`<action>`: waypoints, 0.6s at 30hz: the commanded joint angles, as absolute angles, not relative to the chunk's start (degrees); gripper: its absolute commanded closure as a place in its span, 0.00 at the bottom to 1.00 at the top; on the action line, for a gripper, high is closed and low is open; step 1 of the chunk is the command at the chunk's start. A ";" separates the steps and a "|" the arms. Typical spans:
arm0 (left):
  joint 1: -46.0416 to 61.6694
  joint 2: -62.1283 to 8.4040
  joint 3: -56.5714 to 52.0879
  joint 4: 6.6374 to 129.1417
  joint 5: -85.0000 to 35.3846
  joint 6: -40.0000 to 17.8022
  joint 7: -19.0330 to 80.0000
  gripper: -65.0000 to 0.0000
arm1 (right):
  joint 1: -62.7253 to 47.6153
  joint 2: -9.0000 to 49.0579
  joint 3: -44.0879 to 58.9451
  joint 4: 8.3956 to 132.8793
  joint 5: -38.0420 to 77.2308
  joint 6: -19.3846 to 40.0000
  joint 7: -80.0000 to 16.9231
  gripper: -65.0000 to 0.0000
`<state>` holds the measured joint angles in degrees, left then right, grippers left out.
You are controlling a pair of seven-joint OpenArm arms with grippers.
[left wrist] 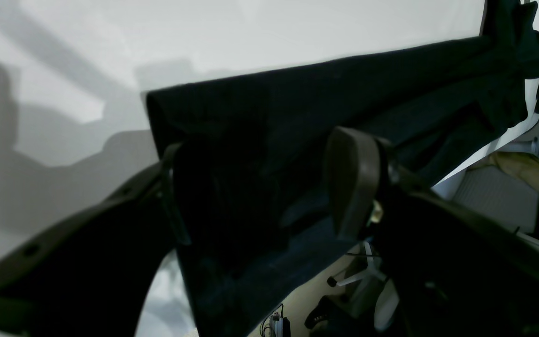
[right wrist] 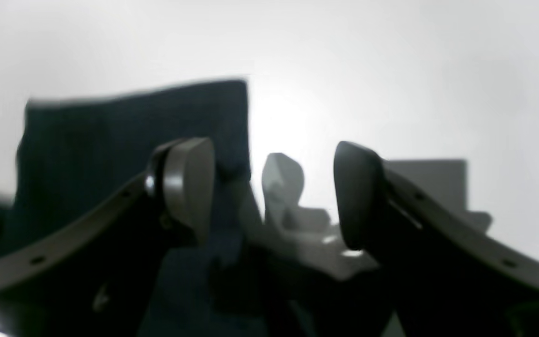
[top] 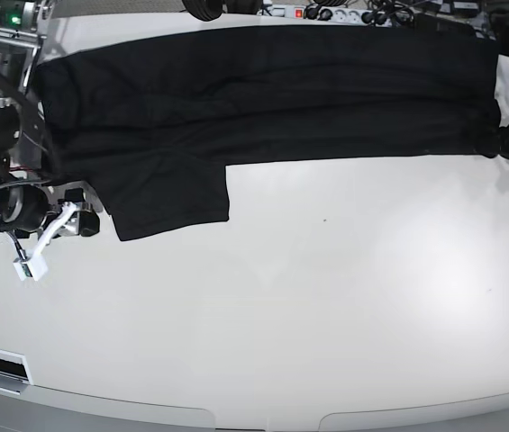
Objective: Layout the t-shirt on the table in an organized manner, then fold the t-shirt properly
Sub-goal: 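Sweep the right gripper along the folded edge toward the collar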
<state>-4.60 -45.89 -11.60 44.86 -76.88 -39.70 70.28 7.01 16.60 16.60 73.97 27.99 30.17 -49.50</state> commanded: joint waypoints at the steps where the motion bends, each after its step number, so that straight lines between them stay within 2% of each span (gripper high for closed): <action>1: -5.26 -47.72 -12.03 45.36 -77.80 -40.00 69.84 0.38 | 8.27 16.80 16.91 74.85 27.79 29.65 -47.37 0.35; 6: -5.30 -47.68 -12.03 45.36 -77.89 -40.00 69.82 0.38 | 8.38 12.91 16.88 73.63 23.35 26.15 -45.08 0.35; 10: -5.28 -47.44 -12.03 45.36 -78.00 -40.00 69.84 0.38 | 10.55 11.75 16.88 64.73 20.53 24.12 -41.50 0.35; 15: -5.26 -47.37 -12.03 45.36 -78.02 -40.00 69.82 0.38 | 15.97 11.75 16.91 51.40 21.32 28.91 -39.40 0.35; 18: -5.32 -46.96 -12.03 45.36 -78.04 -40.00 69.80 0.38 | 17.98 11.70 16.71 46.52 25.65 36.10 -40.91 0.35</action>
<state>-4.62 -45.52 -11.60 44.86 -77.10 -39.68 70.19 17.06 11.53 16.91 46.09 26.41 36.84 -39.44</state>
